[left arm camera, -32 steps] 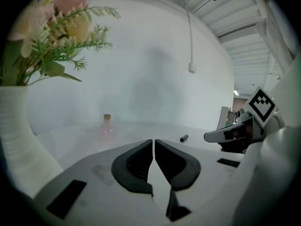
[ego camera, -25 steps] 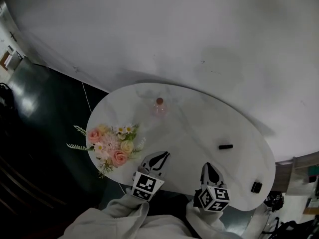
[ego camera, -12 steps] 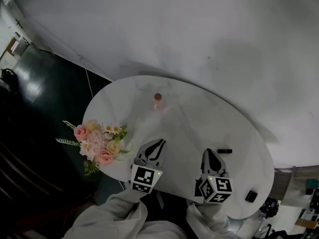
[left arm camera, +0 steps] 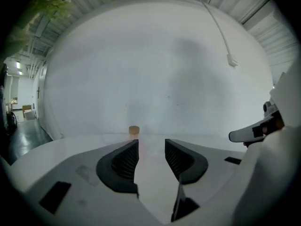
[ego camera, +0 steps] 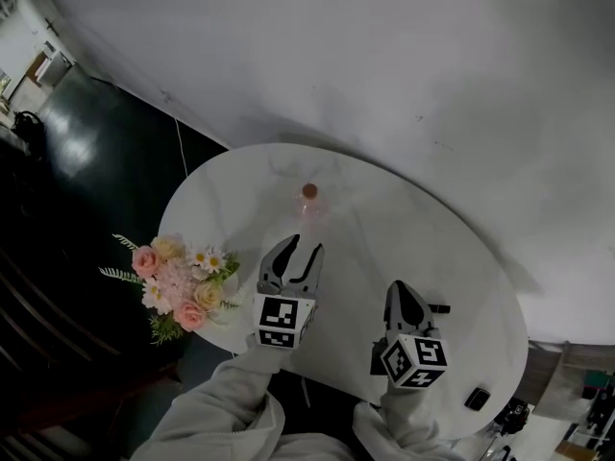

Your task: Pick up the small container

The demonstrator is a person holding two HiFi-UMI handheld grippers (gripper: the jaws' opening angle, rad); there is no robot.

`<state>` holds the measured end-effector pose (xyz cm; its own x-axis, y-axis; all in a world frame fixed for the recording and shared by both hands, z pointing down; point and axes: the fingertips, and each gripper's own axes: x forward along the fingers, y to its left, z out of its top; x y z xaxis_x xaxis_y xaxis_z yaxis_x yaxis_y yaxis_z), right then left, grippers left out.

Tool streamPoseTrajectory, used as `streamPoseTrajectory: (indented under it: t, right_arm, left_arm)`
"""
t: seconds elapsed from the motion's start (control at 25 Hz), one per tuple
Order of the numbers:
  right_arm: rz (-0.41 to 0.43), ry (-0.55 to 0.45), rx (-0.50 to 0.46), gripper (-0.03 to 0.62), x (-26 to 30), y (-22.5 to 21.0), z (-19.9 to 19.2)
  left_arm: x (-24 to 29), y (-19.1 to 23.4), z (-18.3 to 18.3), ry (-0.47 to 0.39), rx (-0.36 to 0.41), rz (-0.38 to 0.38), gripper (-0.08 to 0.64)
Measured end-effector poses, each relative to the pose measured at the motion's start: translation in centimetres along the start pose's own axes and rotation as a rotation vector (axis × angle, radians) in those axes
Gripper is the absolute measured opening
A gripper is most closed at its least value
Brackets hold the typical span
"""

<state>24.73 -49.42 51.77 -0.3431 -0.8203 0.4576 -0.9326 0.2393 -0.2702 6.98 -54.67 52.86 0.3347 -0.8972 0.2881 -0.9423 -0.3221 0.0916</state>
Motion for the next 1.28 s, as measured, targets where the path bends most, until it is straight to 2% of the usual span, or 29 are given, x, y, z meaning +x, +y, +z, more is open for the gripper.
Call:
streamPoseTrajectory:
  t: [0.2,0.44,0.84,1.28]
  right_arm:
    - [-0.003,0.026,0.014,0.049,1.0,-0.6,-0.7]
    - [-0.024,0.061,0.041,0.049,1.3,-2.0,-2.0]
    - [-0.043,0.105,0.07,0.049,1.6,-3.5,-3.7]
    - [-0.064,0.13,0.085,0.049,1.4,-4.6,-4.8]
  left_arm:
    - [2.9,1.9,-0.1,-0.001,-0.031,0.053,0.217]
    - [6.5,3.9,-0.2,-0.011,-0.045,0.109,0.236]
    - [11.2,5.4,-0.1,-0.011,0.026,0.153,0.241]
    - [12.5,5.7,0.2,-0.014,0.086,0.179,0.239]
